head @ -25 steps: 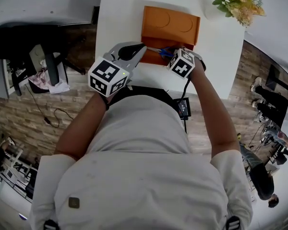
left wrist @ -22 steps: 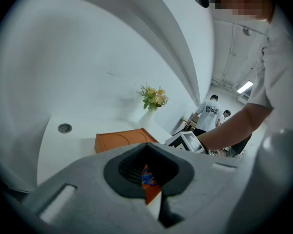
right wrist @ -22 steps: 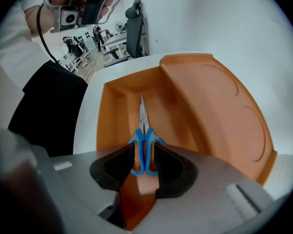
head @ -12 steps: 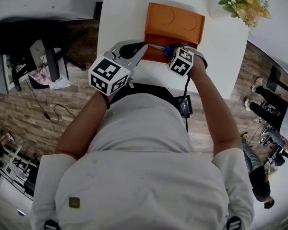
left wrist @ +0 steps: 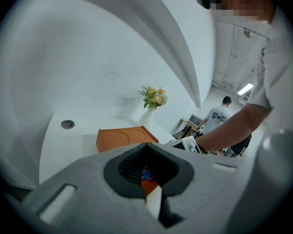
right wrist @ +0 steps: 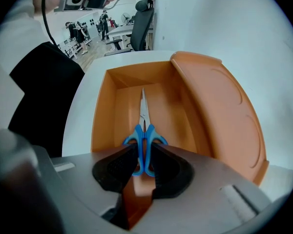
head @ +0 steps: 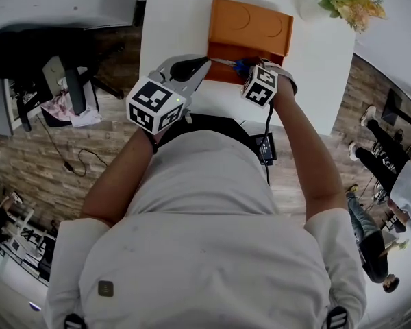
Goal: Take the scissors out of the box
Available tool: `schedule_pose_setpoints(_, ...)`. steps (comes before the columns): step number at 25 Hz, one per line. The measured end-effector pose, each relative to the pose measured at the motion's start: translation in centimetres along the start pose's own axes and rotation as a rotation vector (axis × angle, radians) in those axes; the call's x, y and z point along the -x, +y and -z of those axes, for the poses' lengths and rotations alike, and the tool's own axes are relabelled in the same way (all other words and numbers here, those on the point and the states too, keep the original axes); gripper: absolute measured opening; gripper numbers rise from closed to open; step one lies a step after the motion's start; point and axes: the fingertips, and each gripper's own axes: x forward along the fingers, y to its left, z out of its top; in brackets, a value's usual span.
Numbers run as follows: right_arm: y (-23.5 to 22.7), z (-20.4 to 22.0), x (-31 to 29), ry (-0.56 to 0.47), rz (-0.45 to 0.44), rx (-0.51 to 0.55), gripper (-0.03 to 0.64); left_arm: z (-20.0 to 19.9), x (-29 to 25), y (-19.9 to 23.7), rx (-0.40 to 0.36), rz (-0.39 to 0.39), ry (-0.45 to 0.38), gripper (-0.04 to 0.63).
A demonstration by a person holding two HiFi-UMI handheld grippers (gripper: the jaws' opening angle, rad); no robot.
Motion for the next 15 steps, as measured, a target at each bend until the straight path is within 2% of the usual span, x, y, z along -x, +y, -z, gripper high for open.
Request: schedule_pose_setpoints(15,0.2,0.4,2.6,-0.008,0.064,-0.036,0.095,-0.5,1.7,-0.1,-0.01,-0.005,-0.027,0.005)
